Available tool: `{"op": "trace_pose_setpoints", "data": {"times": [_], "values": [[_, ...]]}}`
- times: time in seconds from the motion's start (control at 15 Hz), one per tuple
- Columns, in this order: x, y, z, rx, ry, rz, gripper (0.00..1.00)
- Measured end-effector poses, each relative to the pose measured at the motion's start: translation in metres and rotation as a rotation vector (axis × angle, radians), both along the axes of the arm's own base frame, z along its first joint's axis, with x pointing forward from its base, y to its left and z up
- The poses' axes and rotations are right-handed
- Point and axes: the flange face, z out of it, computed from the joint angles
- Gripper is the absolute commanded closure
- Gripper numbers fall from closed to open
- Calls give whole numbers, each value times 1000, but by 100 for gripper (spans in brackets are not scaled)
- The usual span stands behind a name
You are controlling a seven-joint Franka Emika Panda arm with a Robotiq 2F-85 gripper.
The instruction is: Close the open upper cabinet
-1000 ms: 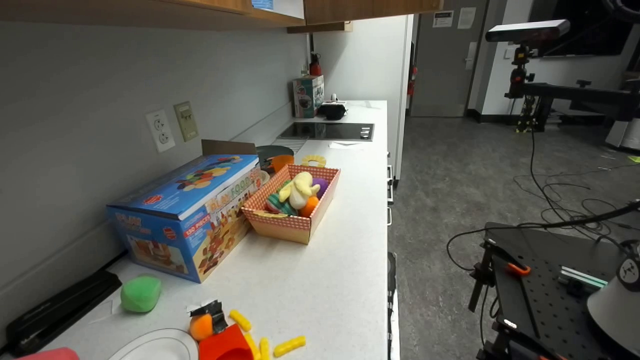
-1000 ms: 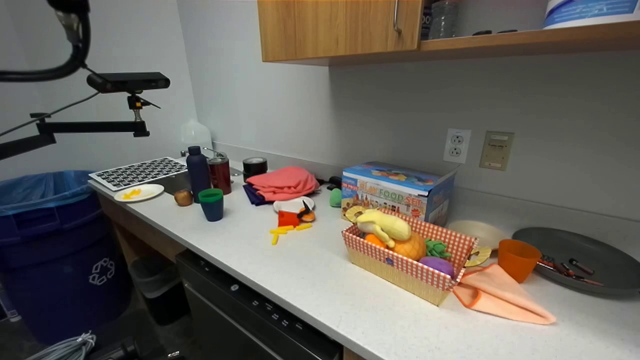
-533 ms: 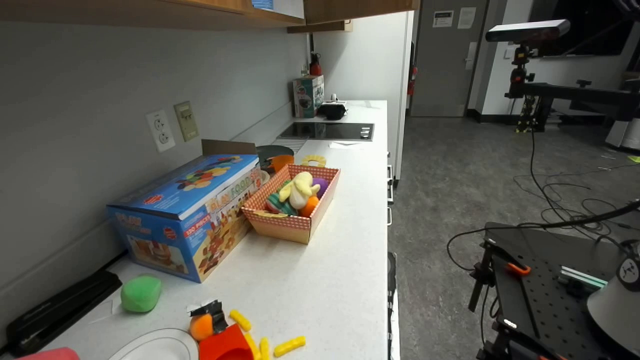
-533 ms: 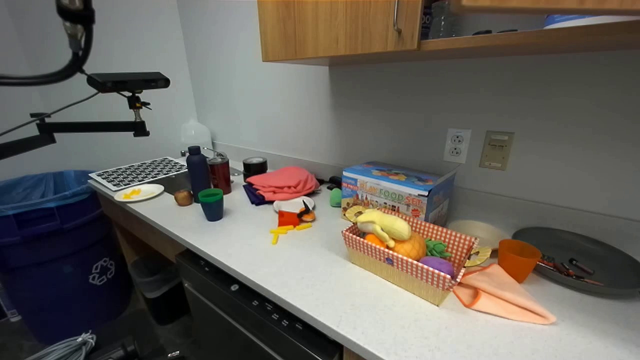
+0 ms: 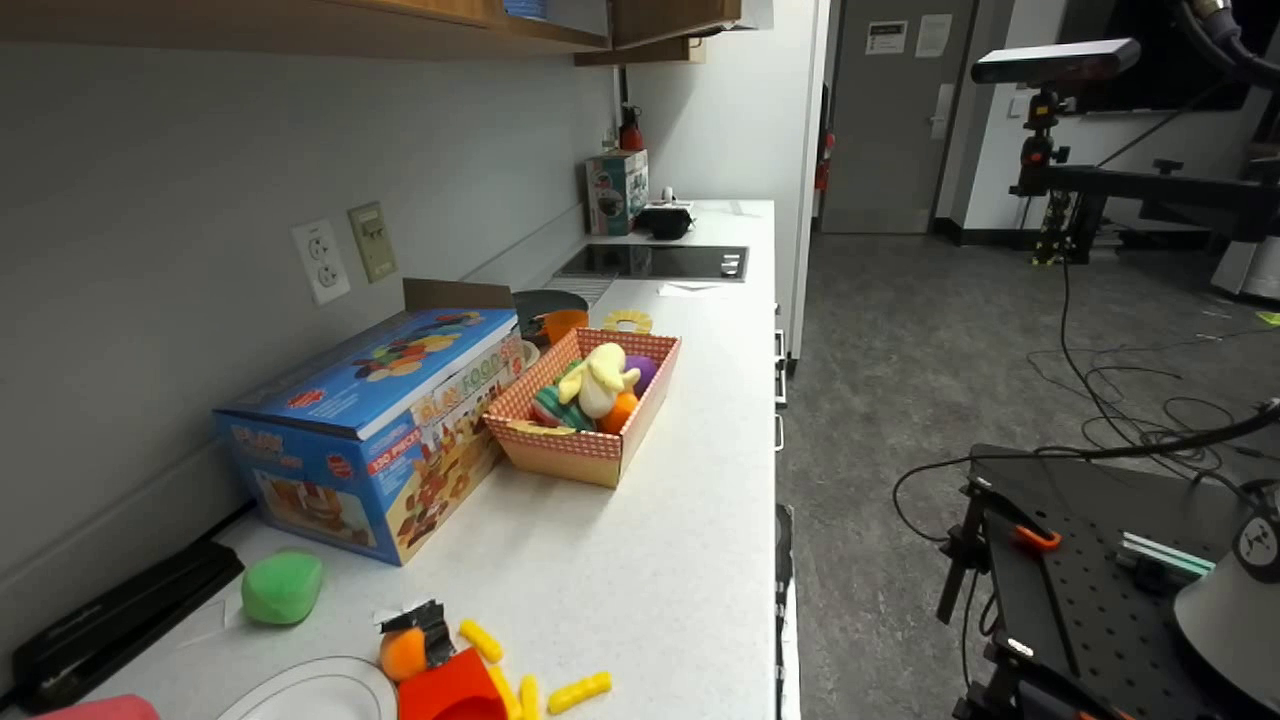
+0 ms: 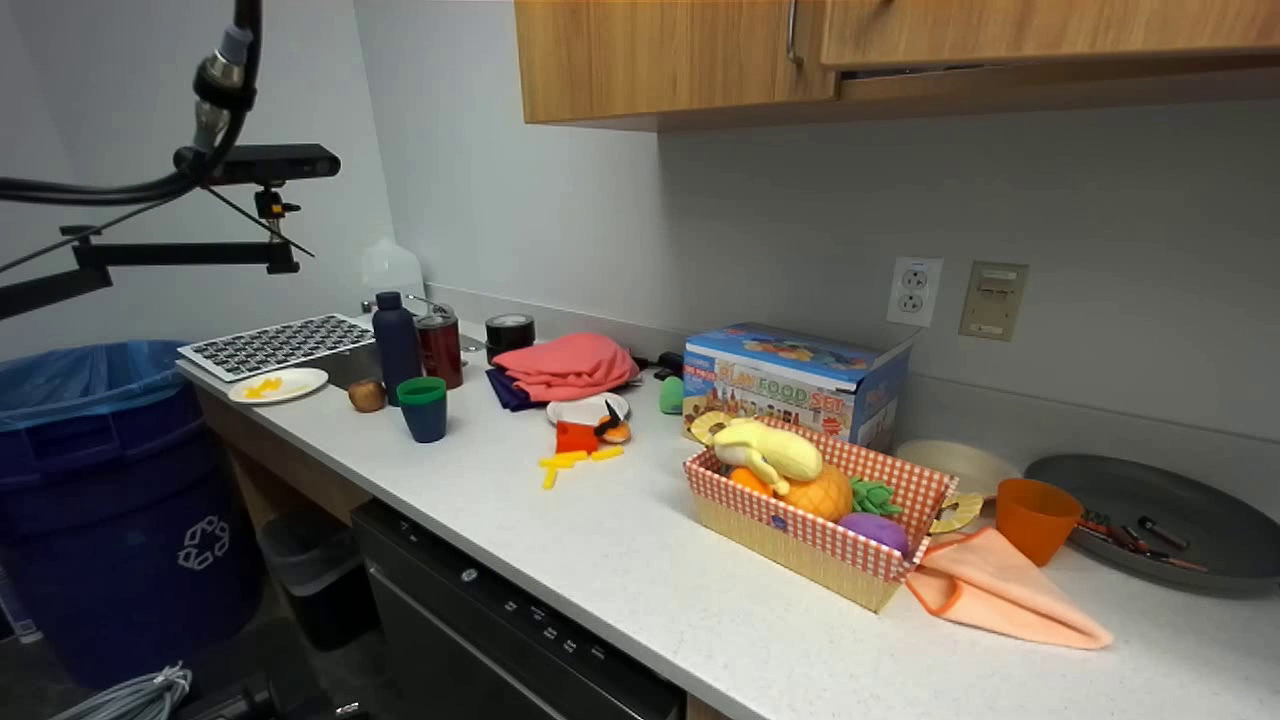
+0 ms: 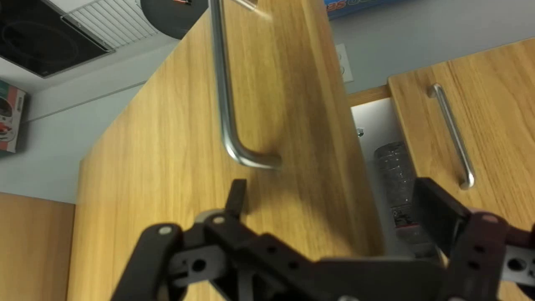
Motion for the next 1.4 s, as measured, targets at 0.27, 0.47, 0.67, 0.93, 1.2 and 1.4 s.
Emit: {"op": "trace_pose_setpoints", "data": {"times": [0.27, 0.47, 0.67, 0.93, 1.2, 1.4], "values": [[21, 11, -3, 22, 4, 19, 0], [31, 16, -1, 37, 0, 28, 0], [39, 22, 11, 51, -41, 35, 0], [51, 34, 39, 67, -127, 53, 0], [61, 44, 54, 80, -164, 88, 0], [61, 43, 58, 67, -174, 101, 0]]}}
